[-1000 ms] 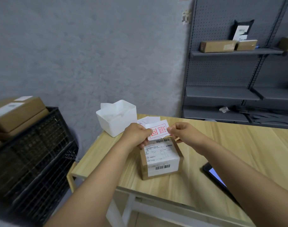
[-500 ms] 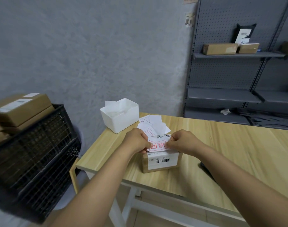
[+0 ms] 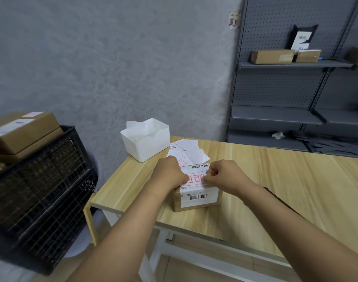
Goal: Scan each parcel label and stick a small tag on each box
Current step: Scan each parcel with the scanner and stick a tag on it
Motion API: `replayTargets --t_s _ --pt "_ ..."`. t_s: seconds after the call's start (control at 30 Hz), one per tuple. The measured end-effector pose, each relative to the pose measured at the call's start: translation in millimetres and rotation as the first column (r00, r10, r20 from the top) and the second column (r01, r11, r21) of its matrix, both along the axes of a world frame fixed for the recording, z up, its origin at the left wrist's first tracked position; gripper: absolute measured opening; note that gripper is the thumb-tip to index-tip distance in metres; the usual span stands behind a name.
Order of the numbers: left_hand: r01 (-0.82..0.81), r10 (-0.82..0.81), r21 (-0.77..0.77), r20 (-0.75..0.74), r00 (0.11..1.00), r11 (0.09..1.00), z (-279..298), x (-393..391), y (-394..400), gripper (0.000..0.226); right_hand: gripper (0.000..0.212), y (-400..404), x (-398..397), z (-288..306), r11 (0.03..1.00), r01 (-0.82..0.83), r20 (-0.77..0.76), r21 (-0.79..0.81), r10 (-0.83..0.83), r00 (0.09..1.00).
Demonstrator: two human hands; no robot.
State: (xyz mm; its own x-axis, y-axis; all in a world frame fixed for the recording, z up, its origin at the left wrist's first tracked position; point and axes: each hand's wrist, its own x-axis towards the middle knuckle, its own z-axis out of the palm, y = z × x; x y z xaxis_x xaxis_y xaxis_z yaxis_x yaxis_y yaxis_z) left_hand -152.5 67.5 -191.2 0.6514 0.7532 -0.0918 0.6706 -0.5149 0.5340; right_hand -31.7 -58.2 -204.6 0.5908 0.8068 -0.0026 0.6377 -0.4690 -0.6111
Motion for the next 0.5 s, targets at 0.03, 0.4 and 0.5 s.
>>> replayTargets --t_s 0.03,0.4,0.5 --pt "0.004 -0.003 0.028 -0.011 1.0 1.0 0.4 -0.2 -0.9 0.025 0.029 -0.4 -0.5 -0.2 1.0 -0.002 0.004 0.005 0.002 1.0" --pt "0.179 -0.18 0.351 -0.03 0.983 0.919 -3.2 -5.6 -11.5 0.03 0.03 5.9 -10.9 -11.3 0.98 -0.188 0.371 0.062 0.152 0.916" --pt "0.178 -0.162 0.337 -0.075 0.984 0.925 -6.8 -13.4 -6.3 0.026 0.032 0.1 -4.4 -17.5 0.978 -0.21 0.431 0.003 0.188 0.883"
